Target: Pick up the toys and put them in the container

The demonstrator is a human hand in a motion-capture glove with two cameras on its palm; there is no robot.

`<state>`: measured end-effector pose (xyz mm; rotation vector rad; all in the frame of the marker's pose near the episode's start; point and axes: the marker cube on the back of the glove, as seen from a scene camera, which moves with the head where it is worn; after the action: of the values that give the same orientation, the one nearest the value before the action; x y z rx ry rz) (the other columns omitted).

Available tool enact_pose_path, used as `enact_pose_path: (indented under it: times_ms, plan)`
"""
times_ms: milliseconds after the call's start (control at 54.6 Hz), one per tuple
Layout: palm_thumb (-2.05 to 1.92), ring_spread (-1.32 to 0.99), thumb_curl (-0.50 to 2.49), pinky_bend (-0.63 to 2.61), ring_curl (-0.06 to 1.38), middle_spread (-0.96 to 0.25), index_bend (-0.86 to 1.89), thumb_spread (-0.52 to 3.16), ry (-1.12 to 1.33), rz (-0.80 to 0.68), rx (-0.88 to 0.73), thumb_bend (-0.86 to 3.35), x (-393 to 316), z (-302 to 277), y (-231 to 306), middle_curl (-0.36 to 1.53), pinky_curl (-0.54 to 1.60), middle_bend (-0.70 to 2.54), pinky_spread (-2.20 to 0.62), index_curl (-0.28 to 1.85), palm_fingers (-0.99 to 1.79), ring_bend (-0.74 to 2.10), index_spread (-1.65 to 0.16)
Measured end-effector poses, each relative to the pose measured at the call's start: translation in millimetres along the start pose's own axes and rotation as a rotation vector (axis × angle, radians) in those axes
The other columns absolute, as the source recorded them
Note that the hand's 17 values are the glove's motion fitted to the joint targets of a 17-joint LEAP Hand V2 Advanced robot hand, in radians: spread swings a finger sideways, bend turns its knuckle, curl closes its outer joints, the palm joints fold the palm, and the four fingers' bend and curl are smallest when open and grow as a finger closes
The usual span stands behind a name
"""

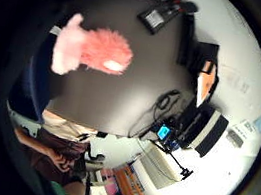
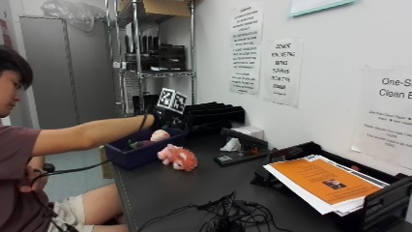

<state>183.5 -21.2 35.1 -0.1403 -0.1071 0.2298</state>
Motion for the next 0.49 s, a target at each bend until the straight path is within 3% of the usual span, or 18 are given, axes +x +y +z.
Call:
enact_pose_path:
  times_ms: [202, 293, 348, 495]
  plan:
    - [0.09, 0.02, 0.34, 0.7, 0.33, 0.03, 0.06, 1.18, 0.131, 0.067, -0.252, -0.01, 32.3, 114.7, -59.1, 0.24, 0.31, 0.12, 0.04, 0.15, -0.38, 0.18, -0.21]
    - [0.14, 0.03, 0.34, 0.66, 0.31, 0.02, 0.07, 1.17, 0.176, 0.045, -0.099, 0.0, 48.3, 131.9, -65.3, 0.24, 0.3, 0.13, 0.05, 0.15, -0.38, 0.14, -0.21]
    - [0.18, 0.02, 0.35, 0.64, 0.31, 0.0, 0.09, 1.18, 0.146, 0.032, -0.022, 0.01, 51.3, 132.1, -68.9, 0.25, 0.3, 0.17, 0.05, 0.15, -0.24, 0.17, -0.22]
    - [0.31, -0.14, 0.39, 0.42, 0.34, -0.15, 0.23, 1.21, 0.085, 0.024, 0.139, 0.04, 52.6, 132.3, -77.4, 0.36, 0.23, 0.52, 0.03, 0.2, 0.45, 0.39, -0.26]
